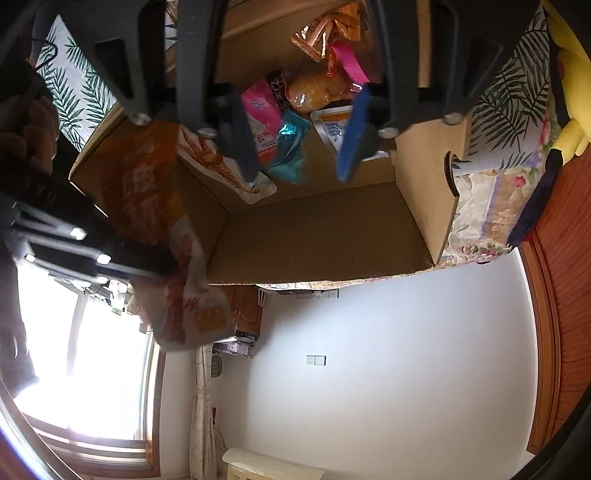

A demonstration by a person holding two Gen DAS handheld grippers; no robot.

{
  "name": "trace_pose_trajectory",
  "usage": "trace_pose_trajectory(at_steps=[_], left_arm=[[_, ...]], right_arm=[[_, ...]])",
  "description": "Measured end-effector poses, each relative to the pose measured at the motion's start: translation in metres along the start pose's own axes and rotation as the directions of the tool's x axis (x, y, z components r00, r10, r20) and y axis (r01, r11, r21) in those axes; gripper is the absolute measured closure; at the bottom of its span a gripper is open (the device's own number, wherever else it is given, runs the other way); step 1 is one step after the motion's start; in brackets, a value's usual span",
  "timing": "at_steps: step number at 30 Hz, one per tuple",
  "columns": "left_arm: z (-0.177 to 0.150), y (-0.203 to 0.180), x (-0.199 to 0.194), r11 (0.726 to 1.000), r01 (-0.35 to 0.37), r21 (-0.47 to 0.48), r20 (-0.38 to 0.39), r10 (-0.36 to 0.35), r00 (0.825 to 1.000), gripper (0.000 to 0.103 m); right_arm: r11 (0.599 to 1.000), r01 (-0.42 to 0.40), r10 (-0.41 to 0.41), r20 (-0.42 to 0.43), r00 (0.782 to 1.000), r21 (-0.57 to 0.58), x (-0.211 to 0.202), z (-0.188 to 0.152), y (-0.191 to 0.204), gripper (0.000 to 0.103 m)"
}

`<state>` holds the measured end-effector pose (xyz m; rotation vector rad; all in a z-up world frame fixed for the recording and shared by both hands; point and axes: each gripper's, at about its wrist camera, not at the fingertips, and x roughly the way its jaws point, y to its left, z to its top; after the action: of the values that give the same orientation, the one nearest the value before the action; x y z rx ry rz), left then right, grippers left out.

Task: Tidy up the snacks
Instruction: 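Carry both packets over the cardboard box and open both tools to drop them inside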

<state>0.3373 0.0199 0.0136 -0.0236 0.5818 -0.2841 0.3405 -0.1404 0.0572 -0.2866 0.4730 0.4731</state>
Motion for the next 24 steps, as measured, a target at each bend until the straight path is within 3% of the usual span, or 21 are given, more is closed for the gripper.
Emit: trace_pose_trajectory(at_steps=[13,20,24], left_arm=[[-0.003,-0.006,0.002,1.000,-0.020,0.009,-0.017,0.020,1.000,0.048],[-0.005,-0.006,0.002,1.000,-0.028,0.010,-0.011,0.028,1.000,0.033],[-0.006,-0.008,0.001,0.999,-0.043,0.022,-0.016,0.044,0.999,0.033]], right_arm=[[0.999,-0.030,0.035,-0.116,0.993,0.040,0.027,-0.024,-0.002,0.089],[0.998,-0.027,0.037,-0.182,0.983,0.058,0.040,-0.036,-0.004,0.086],[0.996,-0.028,0.043,-0.182,0.982,0.083,0.040,-0.037,-0.009,0.076]])
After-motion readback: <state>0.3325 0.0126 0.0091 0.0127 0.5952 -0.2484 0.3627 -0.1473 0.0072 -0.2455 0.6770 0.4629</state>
